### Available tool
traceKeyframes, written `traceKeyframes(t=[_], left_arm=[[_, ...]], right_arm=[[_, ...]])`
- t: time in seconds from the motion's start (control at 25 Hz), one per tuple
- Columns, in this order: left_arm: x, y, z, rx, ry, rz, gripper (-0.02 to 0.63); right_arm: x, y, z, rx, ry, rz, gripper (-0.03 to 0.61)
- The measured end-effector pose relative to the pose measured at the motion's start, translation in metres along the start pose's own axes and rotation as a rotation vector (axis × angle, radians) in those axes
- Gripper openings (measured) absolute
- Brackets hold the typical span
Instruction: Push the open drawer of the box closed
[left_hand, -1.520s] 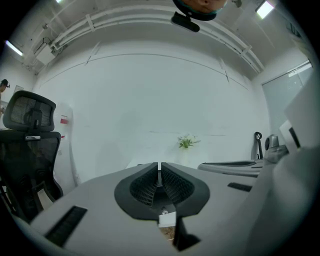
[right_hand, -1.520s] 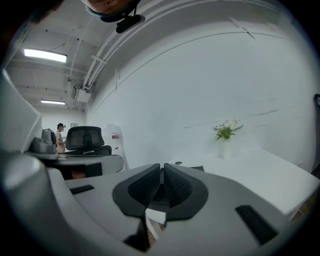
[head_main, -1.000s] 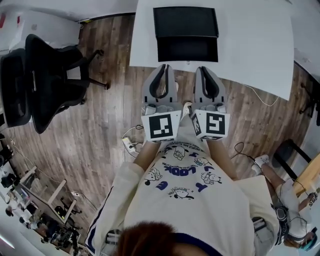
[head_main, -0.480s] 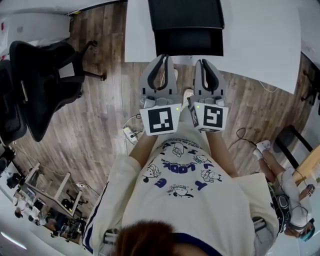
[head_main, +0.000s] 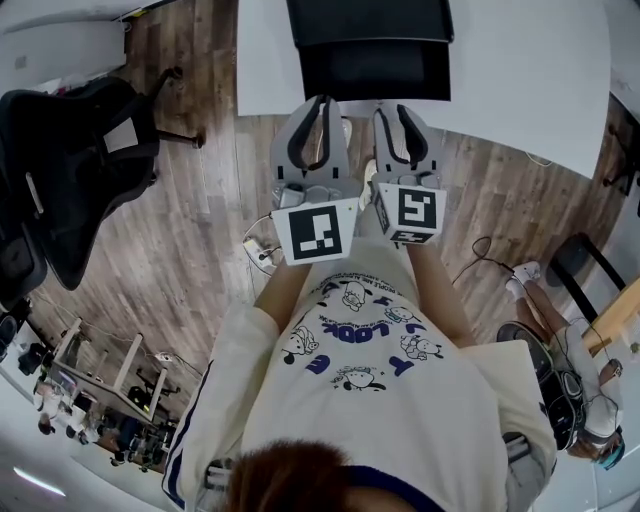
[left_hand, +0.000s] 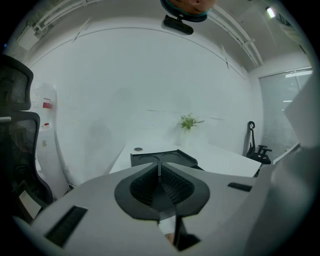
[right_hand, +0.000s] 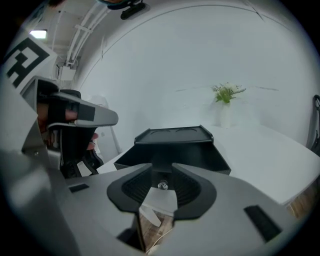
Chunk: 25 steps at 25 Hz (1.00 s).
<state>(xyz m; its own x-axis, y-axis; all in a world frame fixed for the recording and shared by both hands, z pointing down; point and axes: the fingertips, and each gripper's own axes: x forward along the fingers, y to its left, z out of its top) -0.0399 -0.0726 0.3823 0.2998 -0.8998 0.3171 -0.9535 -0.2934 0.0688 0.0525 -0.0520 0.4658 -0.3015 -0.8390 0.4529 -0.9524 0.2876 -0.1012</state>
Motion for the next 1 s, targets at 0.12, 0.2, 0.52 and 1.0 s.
traceKeyframes(t=[0.12,0.2,0.52,1.0], left_arm=[[0.001,0.0,-0.004,-0.003,0.006,0.001,0.026],[0.001,0.001,-0.007,-0.008,0.012,0.002,0.026],[0.004,0.002,-0.014,-0.016,0.032,0.011,0.026],[0.004,0.004,-0.016,-0.031,0.042,0.022,0.026]], right_arm=[[0.005,0.001,-0.012,0.002,0.026,0.004,0.135],[0.008,0.003,-0.018,-0.001,0.036,0.009,0.135],[0.019,-0.001,-0.036,-0.015,0.08,0.006,0.12],[0.021,-0.005,-0.046,-0.012,0.109,0.002,0.092]])
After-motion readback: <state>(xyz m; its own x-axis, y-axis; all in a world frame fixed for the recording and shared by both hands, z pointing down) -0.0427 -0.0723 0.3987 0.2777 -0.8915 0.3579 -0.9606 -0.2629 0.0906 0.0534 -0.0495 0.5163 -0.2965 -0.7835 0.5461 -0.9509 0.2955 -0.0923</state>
